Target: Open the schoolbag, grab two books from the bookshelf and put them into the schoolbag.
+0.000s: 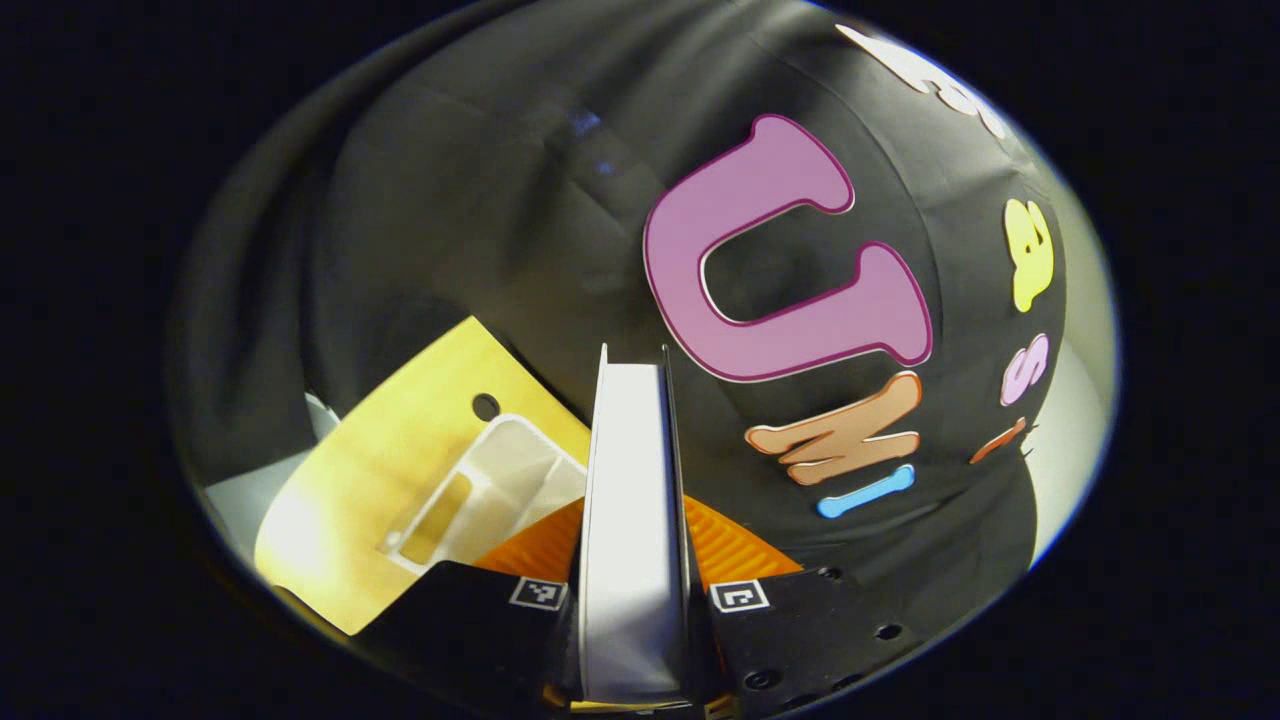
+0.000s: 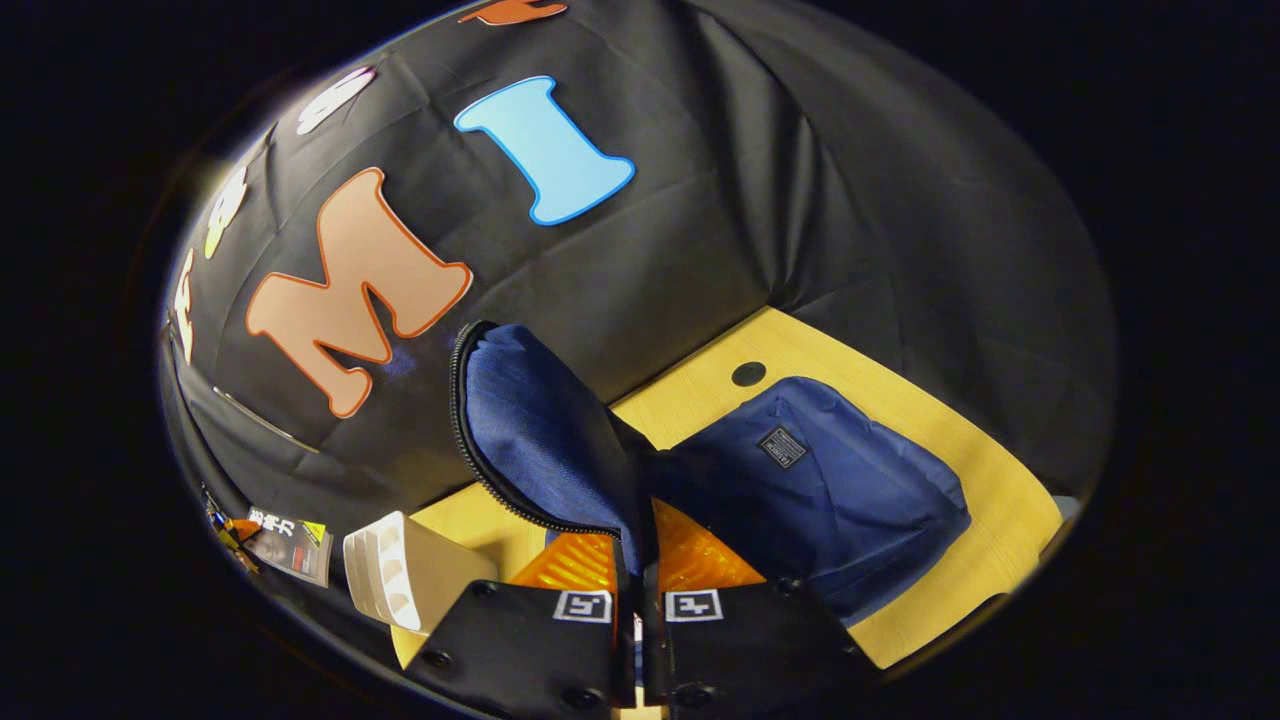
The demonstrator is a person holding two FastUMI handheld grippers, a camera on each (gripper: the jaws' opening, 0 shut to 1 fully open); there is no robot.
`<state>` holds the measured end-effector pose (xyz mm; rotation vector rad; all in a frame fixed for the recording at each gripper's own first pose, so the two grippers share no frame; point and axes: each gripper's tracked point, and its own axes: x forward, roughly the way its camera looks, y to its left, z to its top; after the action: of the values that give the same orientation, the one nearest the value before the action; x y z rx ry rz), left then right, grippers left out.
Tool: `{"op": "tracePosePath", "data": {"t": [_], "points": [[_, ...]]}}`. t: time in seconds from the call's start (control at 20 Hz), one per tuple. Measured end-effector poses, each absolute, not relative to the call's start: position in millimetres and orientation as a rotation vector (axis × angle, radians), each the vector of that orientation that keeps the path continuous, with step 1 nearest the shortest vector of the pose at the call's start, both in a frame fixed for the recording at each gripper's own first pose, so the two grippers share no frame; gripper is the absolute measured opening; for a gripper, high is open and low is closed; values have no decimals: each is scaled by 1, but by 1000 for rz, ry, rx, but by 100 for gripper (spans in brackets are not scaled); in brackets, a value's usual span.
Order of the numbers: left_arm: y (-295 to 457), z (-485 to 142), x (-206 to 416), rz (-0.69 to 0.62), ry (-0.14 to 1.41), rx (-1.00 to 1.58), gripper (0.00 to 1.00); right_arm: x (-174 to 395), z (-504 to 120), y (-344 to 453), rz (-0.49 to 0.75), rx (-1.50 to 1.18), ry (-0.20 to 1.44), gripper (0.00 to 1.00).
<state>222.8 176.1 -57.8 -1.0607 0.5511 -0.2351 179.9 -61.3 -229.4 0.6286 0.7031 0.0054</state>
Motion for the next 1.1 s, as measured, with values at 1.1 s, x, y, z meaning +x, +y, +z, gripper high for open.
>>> {"op": "tracePosePath", "data": {"t": [1.1], "points": [[-85,-90,241,-571,706,-1173,37,178,-225,-60,39,562,738,6]]}}
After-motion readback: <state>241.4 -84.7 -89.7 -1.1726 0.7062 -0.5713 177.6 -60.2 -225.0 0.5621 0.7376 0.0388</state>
